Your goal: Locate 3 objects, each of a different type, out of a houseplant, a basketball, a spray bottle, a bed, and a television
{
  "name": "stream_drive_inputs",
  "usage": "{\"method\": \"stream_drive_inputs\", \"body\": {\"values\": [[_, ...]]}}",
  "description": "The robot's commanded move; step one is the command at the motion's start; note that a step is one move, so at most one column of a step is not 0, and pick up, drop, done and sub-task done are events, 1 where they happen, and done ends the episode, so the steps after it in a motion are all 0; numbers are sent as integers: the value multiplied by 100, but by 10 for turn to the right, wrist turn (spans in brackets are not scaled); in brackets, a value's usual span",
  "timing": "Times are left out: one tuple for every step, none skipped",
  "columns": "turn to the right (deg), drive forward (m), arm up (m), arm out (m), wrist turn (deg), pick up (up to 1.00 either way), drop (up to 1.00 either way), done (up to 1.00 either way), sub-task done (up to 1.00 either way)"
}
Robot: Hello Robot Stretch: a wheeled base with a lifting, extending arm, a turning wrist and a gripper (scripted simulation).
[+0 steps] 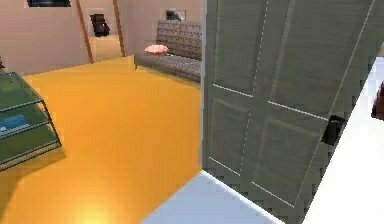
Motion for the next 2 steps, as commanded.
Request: {"method": "stream_drive_inputs", "body": {"values": [[-330,0,0,0,0,0,0,0,0],[0,100,0,0,0,0,0,0,0]]}}
